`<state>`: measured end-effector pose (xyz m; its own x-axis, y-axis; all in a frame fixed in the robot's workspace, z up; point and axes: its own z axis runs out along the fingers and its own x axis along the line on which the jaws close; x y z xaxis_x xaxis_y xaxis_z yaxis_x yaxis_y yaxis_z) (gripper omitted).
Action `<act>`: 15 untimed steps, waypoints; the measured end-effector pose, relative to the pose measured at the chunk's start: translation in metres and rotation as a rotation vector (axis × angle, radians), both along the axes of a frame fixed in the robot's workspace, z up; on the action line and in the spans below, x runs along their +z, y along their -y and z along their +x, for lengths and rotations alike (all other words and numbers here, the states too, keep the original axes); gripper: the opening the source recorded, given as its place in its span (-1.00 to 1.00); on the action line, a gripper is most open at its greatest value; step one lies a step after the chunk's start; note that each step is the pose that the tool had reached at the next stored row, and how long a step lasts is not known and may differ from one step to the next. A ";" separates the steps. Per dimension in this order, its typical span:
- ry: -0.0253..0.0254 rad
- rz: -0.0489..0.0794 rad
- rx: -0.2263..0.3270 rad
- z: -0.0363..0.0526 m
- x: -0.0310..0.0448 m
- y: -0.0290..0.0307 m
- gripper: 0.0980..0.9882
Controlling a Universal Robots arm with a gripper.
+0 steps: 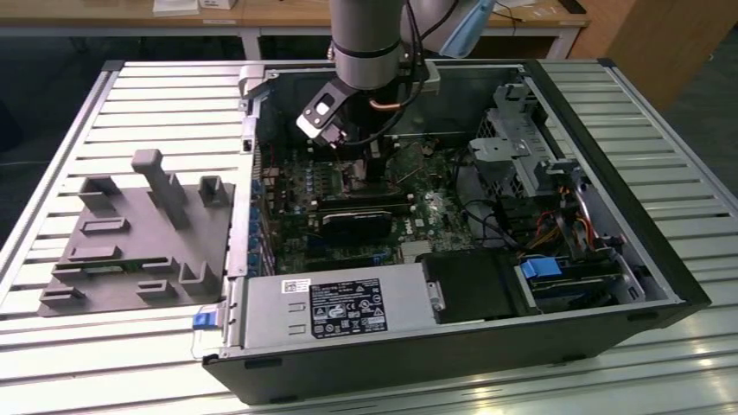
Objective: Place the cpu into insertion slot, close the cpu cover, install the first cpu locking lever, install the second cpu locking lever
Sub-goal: 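Place the cpu into insertion slot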
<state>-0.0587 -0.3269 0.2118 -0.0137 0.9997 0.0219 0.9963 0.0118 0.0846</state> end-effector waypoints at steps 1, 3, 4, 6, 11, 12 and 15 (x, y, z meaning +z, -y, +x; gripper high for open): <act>0.0000 0.000 -0.001 -0.0002 -0.0010 0.0000 0.00; -0.0001 0.000 -0.002 -0.0004 -0.0027 -0.0001 0.00; 0.0000 0.000 -0.003 -0.0006 -0.0034 -0.0001 0.00; -0.0001 0.000 -0.004 -0.0009 -0.0046 -0.0003 0.00; -0.0001 0.000 -0.006 -0.0017 -0.0084 -0.0007 0.00; 0.0000 0.000 -0.007 -0.0018 -0.0091 -0.0008 0.00; -0.0001 0.000 -0.009 -0.0021 -0.0111 -0.0010 0.00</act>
<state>-0.0608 -0.3259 0.2007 -0.0051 0.9997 0.0218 0.9964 0.0032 0.0845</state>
